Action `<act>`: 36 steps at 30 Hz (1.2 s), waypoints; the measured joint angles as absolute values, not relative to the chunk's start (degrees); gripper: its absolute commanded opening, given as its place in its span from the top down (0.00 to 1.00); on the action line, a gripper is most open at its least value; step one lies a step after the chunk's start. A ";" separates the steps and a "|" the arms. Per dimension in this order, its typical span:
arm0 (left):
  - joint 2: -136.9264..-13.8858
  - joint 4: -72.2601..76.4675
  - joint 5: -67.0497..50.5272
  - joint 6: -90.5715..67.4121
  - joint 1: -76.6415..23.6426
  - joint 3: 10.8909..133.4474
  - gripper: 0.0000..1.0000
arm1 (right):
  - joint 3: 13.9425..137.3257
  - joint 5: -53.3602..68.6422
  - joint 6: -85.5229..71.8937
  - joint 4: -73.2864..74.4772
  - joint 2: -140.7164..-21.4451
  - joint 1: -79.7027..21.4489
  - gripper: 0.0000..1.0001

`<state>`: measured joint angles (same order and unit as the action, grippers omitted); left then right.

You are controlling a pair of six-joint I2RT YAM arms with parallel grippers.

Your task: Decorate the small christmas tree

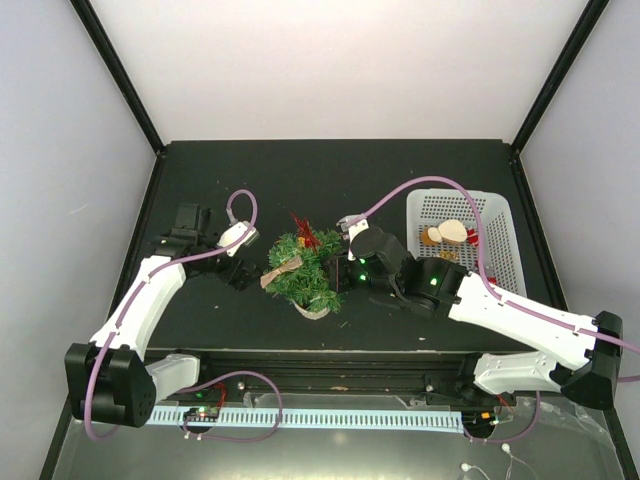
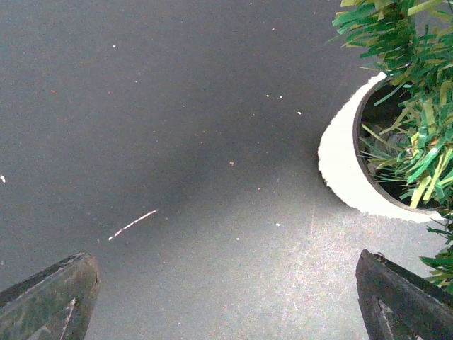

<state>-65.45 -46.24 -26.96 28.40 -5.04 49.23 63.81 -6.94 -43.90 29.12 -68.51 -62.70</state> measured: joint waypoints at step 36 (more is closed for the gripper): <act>-56.45 -48.42 -20.27 29.19 -1.26 48.62 0.01 | 63.83 -15.03 -44.93 32.56 -61.49 -62.72 0.38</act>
